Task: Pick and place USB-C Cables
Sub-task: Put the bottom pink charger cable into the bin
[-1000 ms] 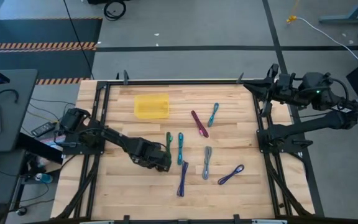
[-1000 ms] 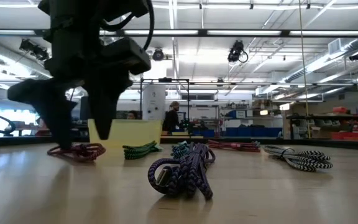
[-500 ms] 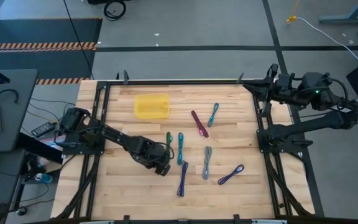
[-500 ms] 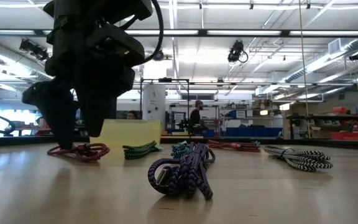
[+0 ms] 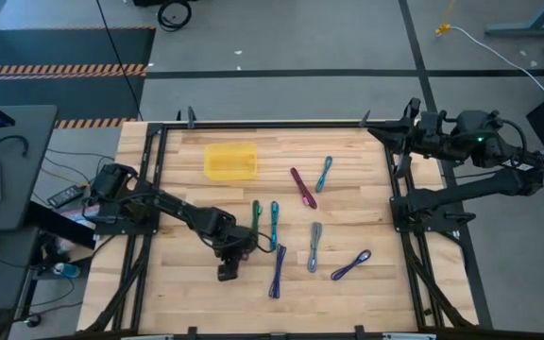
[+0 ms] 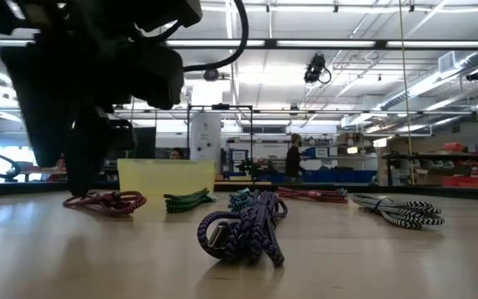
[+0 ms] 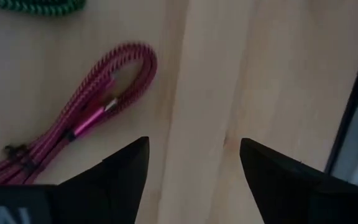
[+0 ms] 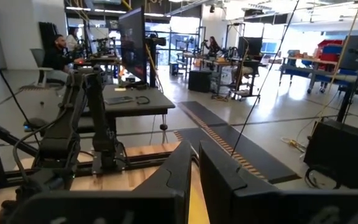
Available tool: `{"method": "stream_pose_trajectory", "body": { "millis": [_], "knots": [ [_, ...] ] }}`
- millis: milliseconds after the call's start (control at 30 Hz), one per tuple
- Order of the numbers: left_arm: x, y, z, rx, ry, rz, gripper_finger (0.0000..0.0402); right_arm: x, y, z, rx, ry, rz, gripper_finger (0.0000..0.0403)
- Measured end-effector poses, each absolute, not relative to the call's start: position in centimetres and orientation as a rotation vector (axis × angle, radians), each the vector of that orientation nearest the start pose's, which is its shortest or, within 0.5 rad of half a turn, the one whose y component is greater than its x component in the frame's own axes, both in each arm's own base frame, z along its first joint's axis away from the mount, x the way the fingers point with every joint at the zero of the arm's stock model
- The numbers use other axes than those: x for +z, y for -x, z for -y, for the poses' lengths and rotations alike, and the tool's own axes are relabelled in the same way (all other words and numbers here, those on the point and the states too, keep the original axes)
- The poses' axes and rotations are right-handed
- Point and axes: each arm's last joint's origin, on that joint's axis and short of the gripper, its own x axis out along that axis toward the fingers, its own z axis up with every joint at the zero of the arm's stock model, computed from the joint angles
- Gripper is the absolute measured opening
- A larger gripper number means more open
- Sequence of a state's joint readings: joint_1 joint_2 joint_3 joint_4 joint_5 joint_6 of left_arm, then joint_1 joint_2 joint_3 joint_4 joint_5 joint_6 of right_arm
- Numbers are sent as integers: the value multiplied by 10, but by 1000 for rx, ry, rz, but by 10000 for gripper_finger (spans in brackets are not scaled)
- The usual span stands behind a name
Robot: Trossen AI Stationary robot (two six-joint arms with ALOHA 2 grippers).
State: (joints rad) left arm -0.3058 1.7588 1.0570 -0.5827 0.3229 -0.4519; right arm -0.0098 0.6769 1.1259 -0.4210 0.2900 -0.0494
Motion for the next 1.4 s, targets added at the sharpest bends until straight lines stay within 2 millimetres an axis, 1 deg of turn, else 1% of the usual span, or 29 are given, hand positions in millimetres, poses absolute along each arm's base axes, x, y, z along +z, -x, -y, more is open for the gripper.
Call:
{"method": "stream_pose_trajectory", "body": {
  "millis": [100,200,300,400,467,567,700,800,867,1033,1100,1200,1400],
  "knots": [
    [172,-302,103,-243,284,-1488,243,432,-105,9,-305,23,23,39],
    [194,-300,96,-223,126,-1581,231,431,-106,9,-305,15,18,39],
    [207,-305,92,-210,-82,-1537,222,431,-109,10,-305,16,9,39],
    [210,-313,94,-292,-224,-1438,218,429,-114,10,-307,13,-3,39],
    [206,-314,94,-327,-263,-1404,218,429,-116,10,-307,-4,-9,39],
    [199,-312,93,-360,-303,-1407,217,428,-120,10,-307,-29,-15,39],
    [180,-302,91,-411,-377,-1438,217,426,-124,10,-307,-48,-25,39],
    [165,-296,89,-418,-385,-1441,217,425,-127,10,-308,-51,-34,39],
    [160,-294,88,-410,-394,-1435,217,425,-129,10,-308,-60,-37,39],
    [159,-298,84,-271,-546,-1387,217,423,-133,10,-309,-78,-46,39],
    [159,-302,83,-264,-579,-1352,217,423,-134,10,-309,-78,-49,39],
    [160,-305,84,-308,-541,-1321,217,424,-136,10,-309,-79,-37,39],
    [159,-299,90,-381,-445,-1367,211,425,-135,10,-309,-96,-21,39]
  ]
}}
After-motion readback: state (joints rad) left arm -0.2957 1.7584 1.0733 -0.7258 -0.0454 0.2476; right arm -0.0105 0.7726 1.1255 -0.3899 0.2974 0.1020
